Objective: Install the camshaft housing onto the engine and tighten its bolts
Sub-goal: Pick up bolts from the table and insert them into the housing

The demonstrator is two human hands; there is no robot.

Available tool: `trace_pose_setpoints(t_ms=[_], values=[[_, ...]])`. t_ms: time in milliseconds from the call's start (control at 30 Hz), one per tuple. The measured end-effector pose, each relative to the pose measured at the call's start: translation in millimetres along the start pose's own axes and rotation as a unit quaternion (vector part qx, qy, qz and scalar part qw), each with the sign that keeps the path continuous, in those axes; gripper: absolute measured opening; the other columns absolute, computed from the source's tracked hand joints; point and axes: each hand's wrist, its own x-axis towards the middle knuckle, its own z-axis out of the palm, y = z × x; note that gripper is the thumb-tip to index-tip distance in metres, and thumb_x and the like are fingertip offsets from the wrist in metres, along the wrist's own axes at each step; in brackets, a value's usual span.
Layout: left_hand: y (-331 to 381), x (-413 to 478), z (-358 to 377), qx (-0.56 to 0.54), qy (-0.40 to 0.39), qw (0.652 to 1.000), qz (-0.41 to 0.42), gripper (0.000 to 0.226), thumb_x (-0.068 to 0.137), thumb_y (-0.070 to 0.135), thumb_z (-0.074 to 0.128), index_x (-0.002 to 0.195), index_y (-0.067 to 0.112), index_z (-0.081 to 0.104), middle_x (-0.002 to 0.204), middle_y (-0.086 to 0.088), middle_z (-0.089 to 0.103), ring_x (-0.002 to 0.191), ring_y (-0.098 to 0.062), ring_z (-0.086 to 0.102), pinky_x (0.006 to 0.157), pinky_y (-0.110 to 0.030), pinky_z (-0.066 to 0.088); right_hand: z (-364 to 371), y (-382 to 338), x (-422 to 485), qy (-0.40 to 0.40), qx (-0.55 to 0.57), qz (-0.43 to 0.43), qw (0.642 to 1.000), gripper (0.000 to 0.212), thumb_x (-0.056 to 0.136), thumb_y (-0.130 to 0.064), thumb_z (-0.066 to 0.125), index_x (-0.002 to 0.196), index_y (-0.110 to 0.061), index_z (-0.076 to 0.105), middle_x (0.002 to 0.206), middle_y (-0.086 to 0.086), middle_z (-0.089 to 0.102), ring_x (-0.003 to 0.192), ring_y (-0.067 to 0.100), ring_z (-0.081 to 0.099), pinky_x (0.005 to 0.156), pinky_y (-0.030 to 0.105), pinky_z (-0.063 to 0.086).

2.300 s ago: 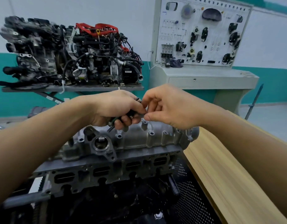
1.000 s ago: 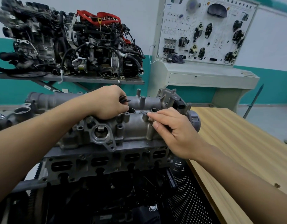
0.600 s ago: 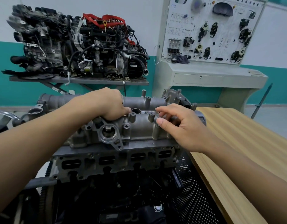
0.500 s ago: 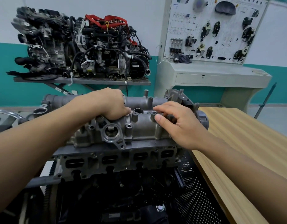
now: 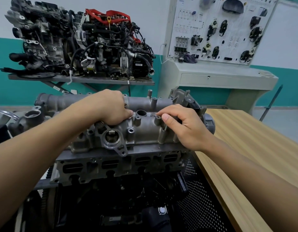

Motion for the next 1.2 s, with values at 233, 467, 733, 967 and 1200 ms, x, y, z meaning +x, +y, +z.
trace_pose_setpoints(t_ms=[233, 467, 733, 967, 1200], values=[[-2.4, 8.0, -5.9, -0.016, -0.005, 1.0, -0.009, 0.05, 0.097, 0.05, 0.054, 0.065, 0.013, 0.046, 0.069, -0.003, 0.046, 0.06, -0.014, 0.042, 0.05, -0.028, 0.029, -0.6, -3.6, 7.3, -0.044, -0.022, 0.018, 0.999, 0.036, 0.088, -0.042, 0.061, 0.118, -0.021, 0.07, 0.111, -0.012, 0.065, 0.109, 0.008, 0.055, 0.1, 0.036, 0.044], [-0.9, 5.4, -4.5, -0.021, -0.001, 1.0, -0.016, 0.049, 0.097, 0.048, 0.055, 0.066, 0.012, 0.046, 0.069, -0.004, 0.048, 0.061, -0.016, 0.045, 0.05, -0.028, 0.029, 9.7, -4.6, 9.4, -0.022, -0.022, 0.019, 0.999, 0.02, 0.09, -0.036, 0.071, 0.105, -0.023, 0.07, 0.106, -0.013, 0.066, 0.105, 0.01, 0.06, 0.095, 0.045, 0.047], [2.5, -5.2, 3.0, -0.012, 0.019, 0.999, -0.028, 0.045, 0.097, 0.05, 0.054, 0.068, 0.019, 0.04, 0.068, 0.001, 0.039, 0.077, -0.027, 0.046, 0.068, -0.032, 0.035, 11.6, -1.8, 1.2, 0.001, -0.001, -0.007, 1.0, 0.013, 0.09, -0.022, 0.072, 0.102, -0.018, 0.072, 0.107, -0.012, 0.069, 0.107, 0.01, 0.063, 0.096, 0.044, 0.049], [3.7, -16.1, 7.5, -0.047, 0.051, 0.997, -0.033, 0.044, 0.092, 0.047, 0.061, 0.066, 0.016, 0.043, 0.066, -0.002, 0.045, 0.061, -0.022, 0.045, 0.056, -0.034, 0.032, 15.0, 0.0, -9.2, 0.024, 0.01, -0.021, 0.999, 0.016, 0.087, -0.03, 0.07, 0.1, -0.02, 0.071, 0.105, -0.015, 0.069, 0.105, 0.009, 0.064, 0.092, 0.044, 0.052], [-15.7, -26.2, -11.7, -0.198, 0.165, 0.965, -0.045, 0.039, 0.093, 0.032, 0.059, 0.069, 0.002, 0.069, 0.061, -0.015, 0.066, 0.049, -0.023, 0.053, 0.043, -0.027, 0.039, 25.2, -0.5, -1.7, 0.097, -0.051, -0.042, 0.993, 0.015, 0.089, -0.038, 0.065, 0.095, -0.024, 0.069, 0.095, -0.014, 0.067, 0.09, 0.007, 0.062, 0.08, 0.041, 0.052]])
